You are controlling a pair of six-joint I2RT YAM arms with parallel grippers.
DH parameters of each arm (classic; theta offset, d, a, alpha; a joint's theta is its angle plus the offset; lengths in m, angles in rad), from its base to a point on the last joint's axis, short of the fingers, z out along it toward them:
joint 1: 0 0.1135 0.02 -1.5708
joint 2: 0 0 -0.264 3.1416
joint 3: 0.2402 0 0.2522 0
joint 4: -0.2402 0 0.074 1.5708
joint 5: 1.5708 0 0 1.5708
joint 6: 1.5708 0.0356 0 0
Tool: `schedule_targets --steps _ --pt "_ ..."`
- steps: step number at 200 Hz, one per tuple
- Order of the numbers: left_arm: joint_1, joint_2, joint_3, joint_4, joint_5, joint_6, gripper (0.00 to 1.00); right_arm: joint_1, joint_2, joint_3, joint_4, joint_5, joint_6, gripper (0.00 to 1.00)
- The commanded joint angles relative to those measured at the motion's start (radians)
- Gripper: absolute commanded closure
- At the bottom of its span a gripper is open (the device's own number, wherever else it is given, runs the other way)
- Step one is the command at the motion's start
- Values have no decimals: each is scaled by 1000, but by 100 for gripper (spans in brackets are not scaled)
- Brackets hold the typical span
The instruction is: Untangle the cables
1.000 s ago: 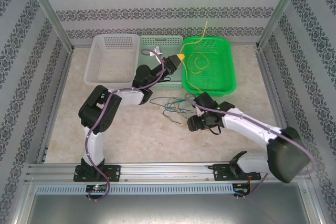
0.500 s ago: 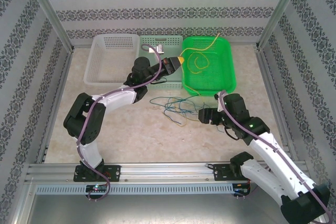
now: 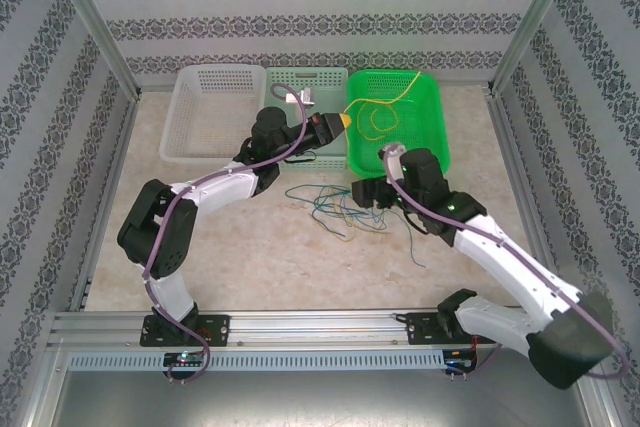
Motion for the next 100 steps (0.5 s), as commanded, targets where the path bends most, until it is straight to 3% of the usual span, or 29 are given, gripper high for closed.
schedule_targets --steps 1,51,86,100 --pt "-2 5 30 49 24 -34 98 23 69 60 110 21 -71 18" --pt "-2 16 36 104 32 -93 97 24 189 72 270 -2 -77 24" --pt "-2 23 32 149 38 -137 96 21 245 110 275 31 -101 40" --pt "-2 15 26 131 39 -125 96 21 251 111 283 21 -101 55"
